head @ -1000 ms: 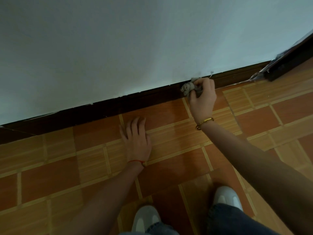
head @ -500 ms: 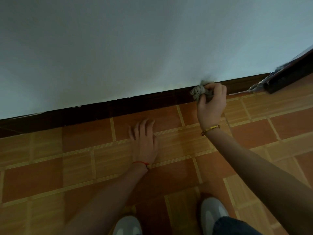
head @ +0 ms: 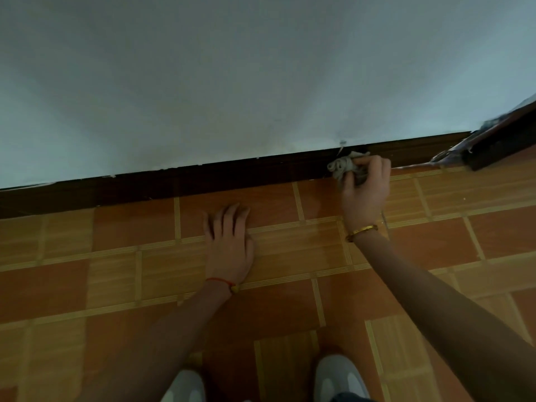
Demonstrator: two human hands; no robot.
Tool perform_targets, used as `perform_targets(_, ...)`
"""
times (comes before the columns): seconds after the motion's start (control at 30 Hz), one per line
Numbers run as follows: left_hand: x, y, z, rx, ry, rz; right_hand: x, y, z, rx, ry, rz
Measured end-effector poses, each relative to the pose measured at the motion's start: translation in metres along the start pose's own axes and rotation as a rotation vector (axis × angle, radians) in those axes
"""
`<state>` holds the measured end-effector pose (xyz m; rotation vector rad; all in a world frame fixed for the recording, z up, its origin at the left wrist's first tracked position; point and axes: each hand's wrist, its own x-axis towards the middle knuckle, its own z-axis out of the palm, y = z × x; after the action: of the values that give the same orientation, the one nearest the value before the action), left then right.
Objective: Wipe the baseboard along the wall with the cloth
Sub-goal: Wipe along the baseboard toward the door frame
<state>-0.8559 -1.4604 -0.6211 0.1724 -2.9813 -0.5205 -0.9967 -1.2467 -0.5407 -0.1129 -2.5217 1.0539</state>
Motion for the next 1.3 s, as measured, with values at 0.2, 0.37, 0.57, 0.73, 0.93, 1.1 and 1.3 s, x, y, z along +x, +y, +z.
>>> perform_targets(0.2,0.000,0.000,-0.001,-0.012,0.013,0.010,-0.030,-0.008,0.038,0.013,-0.269,-0.117)
perform_targets(0.37,0.001,-0.002,0.000,-0.011,0.027,0.026,-0.029,-0.001,0.041,0.021,-0.258,-0.087)
perform_targets(0.57,0.000,0.000,-0.002,-0.012,0.039,0.027,-0.003,0.028,0.013,-0.047,-0.105,0.093)
perform_targets(0.73,0.000,0.000,-0.003,-0.007,0.015,0.017,-0.015,0.013,0.028,-0.007,-0.198,0.020)
perform_targets(0.93,0.000,0.002,-0.005,-0.011,-0.001,0.004,-0.025,-0.002,0.036,0.107,-0.299,-0.049)
perform_targets(1.1,0.000,0.002,-0.006,-0.011,0.009,0.014,-0.017,-0.013,0.022,0.186,-0.093,0.017)
perform_targets(1.3,0.000,-0.001,-0.004,-0.007,0.012,0.016,0.003,-0.012,-0.003,0.207,0.153,0.057)
